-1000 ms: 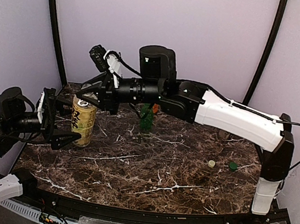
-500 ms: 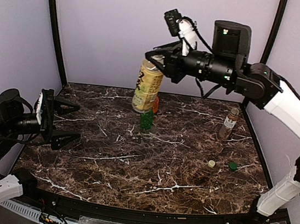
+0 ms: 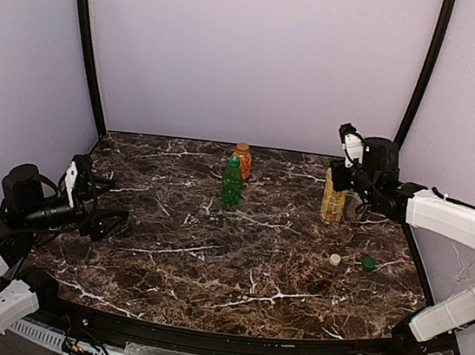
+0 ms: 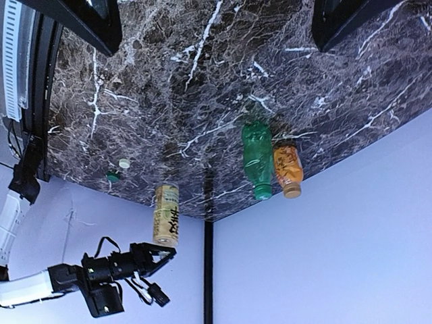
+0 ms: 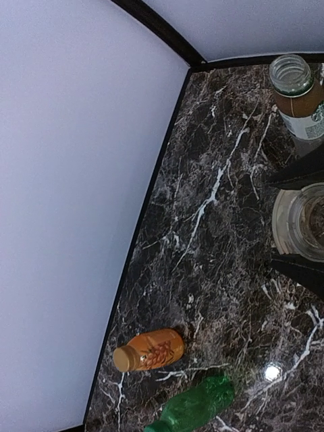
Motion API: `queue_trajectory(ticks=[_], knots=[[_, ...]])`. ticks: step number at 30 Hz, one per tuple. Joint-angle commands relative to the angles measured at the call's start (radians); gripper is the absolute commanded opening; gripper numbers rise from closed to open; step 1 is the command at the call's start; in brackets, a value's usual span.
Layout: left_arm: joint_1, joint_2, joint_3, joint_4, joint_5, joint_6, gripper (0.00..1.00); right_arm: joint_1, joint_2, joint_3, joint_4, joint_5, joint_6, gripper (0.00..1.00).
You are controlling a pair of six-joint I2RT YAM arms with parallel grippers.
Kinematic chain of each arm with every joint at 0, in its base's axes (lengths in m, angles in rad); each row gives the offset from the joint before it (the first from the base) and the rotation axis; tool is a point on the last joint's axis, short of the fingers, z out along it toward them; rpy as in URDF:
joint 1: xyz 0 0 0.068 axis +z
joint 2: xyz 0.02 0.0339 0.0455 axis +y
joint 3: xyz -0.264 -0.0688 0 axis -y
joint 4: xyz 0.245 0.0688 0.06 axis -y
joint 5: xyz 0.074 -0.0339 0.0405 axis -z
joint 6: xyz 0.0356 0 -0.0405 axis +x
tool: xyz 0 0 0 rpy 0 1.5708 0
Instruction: Unscrew the bottle caps
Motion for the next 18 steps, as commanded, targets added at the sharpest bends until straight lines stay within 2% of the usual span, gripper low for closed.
queue_trajectory(ticks=[1, 11, 18], knots=[[0.058, -0.029, -0.052, 0.003, -0.050, -0.063, 0.99, -0.064, 0.045, -0.088, 0.358, -0.026, 0.023, 0.00], [0.143, -0.055, -0.122, 0.024, -0.053, -0.087, 0.99, -0.099, 0.158, -0.180, 0.573, -0.069, 0.037, 0.00], [0.157, -0.056, -0.135, 0.033, -0.053, -0.088, 0.99, -0.103, 0.193, -0.107, 0.397, -0.021, 0.093, 0.00]])
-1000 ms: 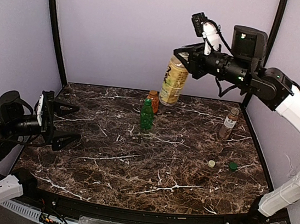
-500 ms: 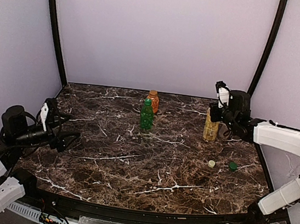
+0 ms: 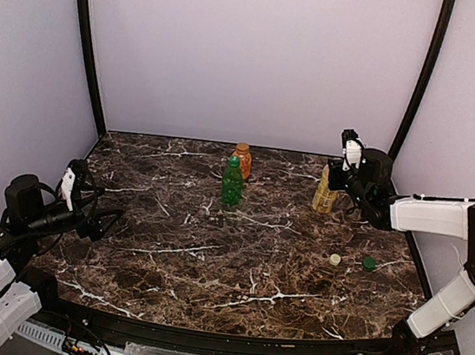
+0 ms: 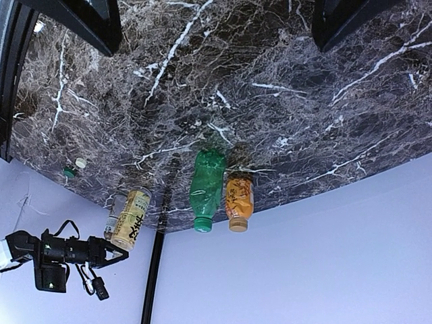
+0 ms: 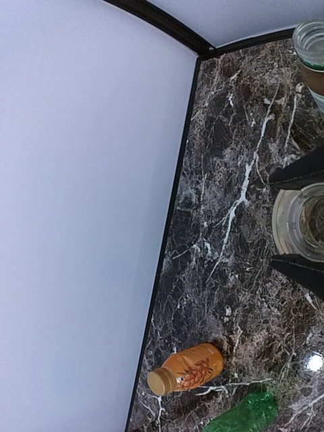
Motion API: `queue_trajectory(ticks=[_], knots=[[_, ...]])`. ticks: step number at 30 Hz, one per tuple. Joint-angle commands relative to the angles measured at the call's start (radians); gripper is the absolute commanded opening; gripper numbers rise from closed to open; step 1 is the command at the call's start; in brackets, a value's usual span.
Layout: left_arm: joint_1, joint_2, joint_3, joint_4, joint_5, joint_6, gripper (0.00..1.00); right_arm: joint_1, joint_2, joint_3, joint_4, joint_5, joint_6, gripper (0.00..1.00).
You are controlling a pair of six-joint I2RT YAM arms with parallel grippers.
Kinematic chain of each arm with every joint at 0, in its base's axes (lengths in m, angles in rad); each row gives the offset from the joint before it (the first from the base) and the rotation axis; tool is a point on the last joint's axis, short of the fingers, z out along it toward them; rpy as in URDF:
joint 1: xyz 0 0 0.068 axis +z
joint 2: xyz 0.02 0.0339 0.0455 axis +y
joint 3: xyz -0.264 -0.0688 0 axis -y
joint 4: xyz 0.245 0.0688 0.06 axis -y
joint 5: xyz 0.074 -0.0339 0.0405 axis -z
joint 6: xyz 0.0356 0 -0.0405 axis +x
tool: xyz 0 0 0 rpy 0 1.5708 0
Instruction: Unscrew the bottle caps
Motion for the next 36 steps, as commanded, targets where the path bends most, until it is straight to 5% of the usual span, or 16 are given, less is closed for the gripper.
queue_trajectory(ticks=[1, 22, 27, 36], knots=[[0.007, -0.005, -0.020, 0.026, -0.003, -0.014, 0.99, -0.006, 0.018, 0.064, -0.111, 0.033, 0.059, 0.00], [0.007, -0.016, -0.021, 0.020, -0.001, -0.011, 0.99, -0.013, 0.033, 0.120, -0.273, 0.112, 0.102, 0.01], [0.007, -0.014, -0.024, 0.022, 0.002, -0.012, 0.99, -0.014, 0.022, 0.132, -0.291, 0.103, 0.100, 0.47], [0.009, -0.017, -0.028, 0.033, 0.012, -0.015, 0.99, -0.014, 0.002, 0.193, -0.346, 0.086, 0.054, 0.79]])
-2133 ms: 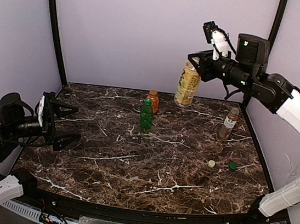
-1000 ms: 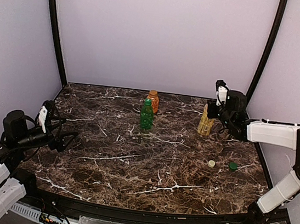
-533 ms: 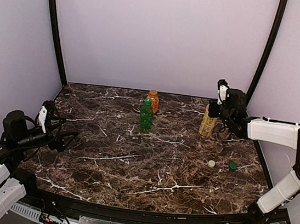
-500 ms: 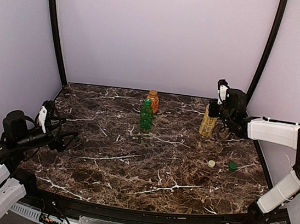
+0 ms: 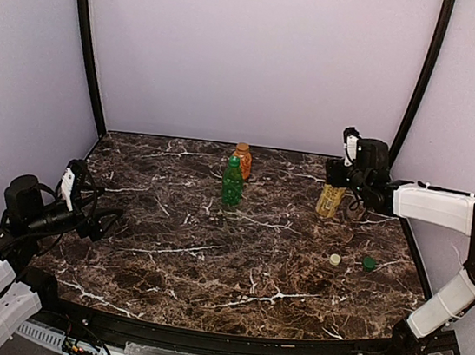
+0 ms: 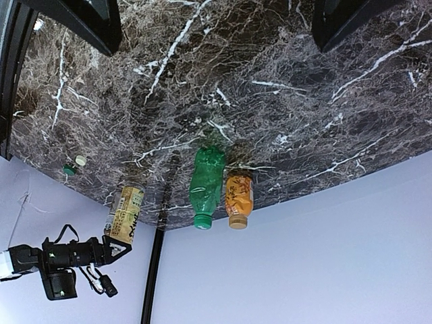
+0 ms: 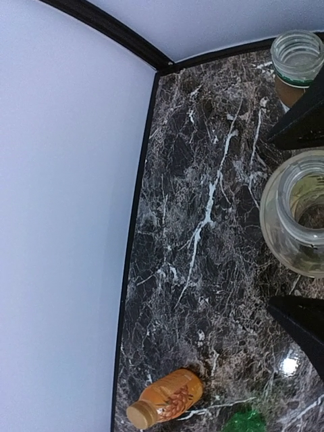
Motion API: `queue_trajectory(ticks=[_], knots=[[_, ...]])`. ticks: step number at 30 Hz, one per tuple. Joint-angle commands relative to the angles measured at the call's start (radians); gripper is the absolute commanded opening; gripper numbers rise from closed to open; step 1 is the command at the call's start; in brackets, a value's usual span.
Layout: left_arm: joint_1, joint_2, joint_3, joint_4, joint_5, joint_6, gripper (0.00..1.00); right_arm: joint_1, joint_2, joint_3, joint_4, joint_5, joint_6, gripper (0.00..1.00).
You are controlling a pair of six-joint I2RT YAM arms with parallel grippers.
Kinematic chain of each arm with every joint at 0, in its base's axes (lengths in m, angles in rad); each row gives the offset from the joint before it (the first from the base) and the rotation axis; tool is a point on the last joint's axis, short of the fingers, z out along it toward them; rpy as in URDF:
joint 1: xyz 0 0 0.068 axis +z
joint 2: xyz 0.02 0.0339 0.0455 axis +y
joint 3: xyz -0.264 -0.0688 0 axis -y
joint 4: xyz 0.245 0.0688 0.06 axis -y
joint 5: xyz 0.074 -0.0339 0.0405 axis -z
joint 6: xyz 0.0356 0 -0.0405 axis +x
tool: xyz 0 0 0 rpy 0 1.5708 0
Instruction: Unscrew the bottle caps
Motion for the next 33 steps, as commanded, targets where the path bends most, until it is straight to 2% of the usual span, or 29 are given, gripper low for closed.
queue_trajectory(ticks=[1, 3, 8, 12, 18, 22, 27, 33], knots=[[0.007, -0.010, -0.020, 0.018, 0.014, -0.007, 0.99, -0.004, -0.013, 0.064, -0.028, -0.001, -0.028, 0.81], [0.007, -0.012, -0.021, 0.017, 0.014, -0.007, 0.99, -0.004, -0.026, 0.095, -0.050, -0.003, -0.036, 0.89], [0.007, -0.017, -0.025, 0.018, 0.008, -0.014, 0.99, -0.003, -0.030, 0.248, -0.149, -0.033, -0.011, 0.93], [0.013, -0.024, -0.028, 0.014, -0.050, -0.020, 0.99, 0.024, 0.025, 0.375, -0.186, -0.205, 0.027, 0.88], [0.042, -0.055, -0.027, 0.007, -0.118, -0.018, 0.99, 0.162, 0.219, 0.624, -0.285, -0.380, -0.038, 0.88], [0.066, -0.081, -0.030, 0.008, -0.139, -0.019, 0.99, 0.258, 0.365, 0.777, -0.364, -0.384, -0.070, 0.89], [0.078, -0.103, -0.041, 0.024, -0.138, -0.019, 0.99, 0.320, 0.527, 0.931, -0.451, -0.359, -0.069, 0.87], [0.080, -0.106, -0.049, 0.034, -0.107, -0.041, 0.99, 0.336, 0.627, 0.991, -0.481, -0.369, -0.028, 0.77]])
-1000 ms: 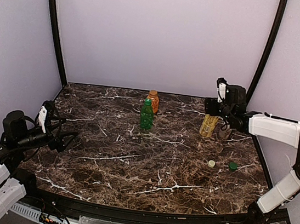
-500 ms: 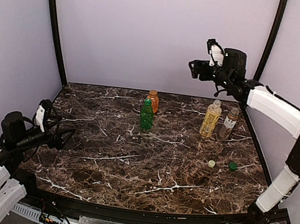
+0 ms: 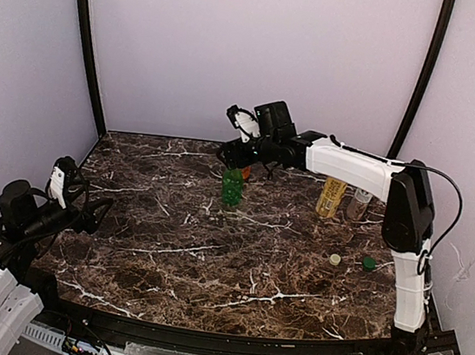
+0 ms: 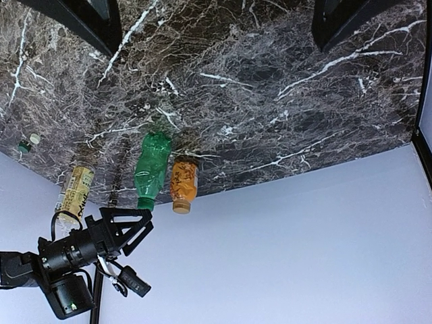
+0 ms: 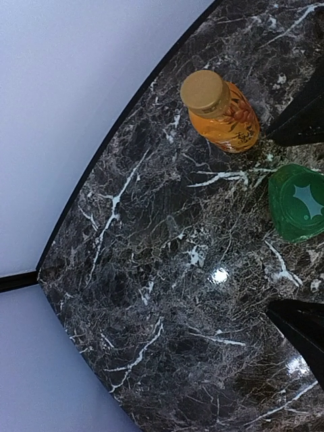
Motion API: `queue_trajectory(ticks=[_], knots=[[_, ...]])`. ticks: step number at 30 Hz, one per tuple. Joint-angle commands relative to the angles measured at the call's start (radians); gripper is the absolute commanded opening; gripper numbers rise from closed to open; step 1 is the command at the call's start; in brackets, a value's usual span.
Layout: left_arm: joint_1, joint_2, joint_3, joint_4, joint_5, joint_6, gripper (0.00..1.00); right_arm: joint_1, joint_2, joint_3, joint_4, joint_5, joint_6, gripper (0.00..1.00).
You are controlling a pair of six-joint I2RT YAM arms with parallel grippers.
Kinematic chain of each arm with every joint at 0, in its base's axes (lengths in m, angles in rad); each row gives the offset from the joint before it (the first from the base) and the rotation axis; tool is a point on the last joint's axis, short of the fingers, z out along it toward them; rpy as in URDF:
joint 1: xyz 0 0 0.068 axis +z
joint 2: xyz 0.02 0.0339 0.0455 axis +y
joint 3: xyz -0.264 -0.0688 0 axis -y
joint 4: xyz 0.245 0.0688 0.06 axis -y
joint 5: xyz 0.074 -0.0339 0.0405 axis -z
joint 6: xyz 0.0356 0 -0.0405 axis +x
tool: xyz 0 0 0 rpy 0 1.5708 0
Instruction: Unscrew the bottle caps
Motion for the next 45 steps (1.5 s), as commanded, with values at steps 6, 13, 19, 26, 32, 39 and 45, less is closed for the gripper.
queue_trajectory(ticks=[6, 13, 19, 26, 32, 39, 45], knots=[[0.005, -0.010, -0.019, 0.019, 0.021, -0.040, 0.99, 0.002, 0.056, 0.041, -0.031, -0.008, 0.042, 0.63], [0.005, -0.008, -0.019, 0.020, 0.022, -0.043, 0.99, 0.002, 0.047, 0.004, -0.027, -0.004, 0.044, 0.41], [0.005, -0.009, -0.019, 0.020, 0.026, -0.042, 0.99, 0.002, 0.046, -0.009, -0.028, -0.002, 0.044, 0.39], [0.005, -0.010, -0.019, 0.019, 0.028, -0.044, 0.99, 0.000, 0.053, -0.011, -0.031, 0.040, 0.028, 0.40], [0.005, -0.010, -0.019, 0.019, 0.032, -0.044, 0.99, 0.000, 0.058, -0.004, -0.039, 0.045, 0.017, 0.40], [0.005, -0.014, -0.020, 0.019, 0.038, -0.046, 0.99, 0.000, 0.059, -0.002, -0.047, 0.046, 0.008, 0.38], [0.005, -0.017, -0.020, 0.019, 0.038, -0.046, 0.99, 0.000, 0.060, -0.003, -0.054, 0.046, 0.000, 0.42]])
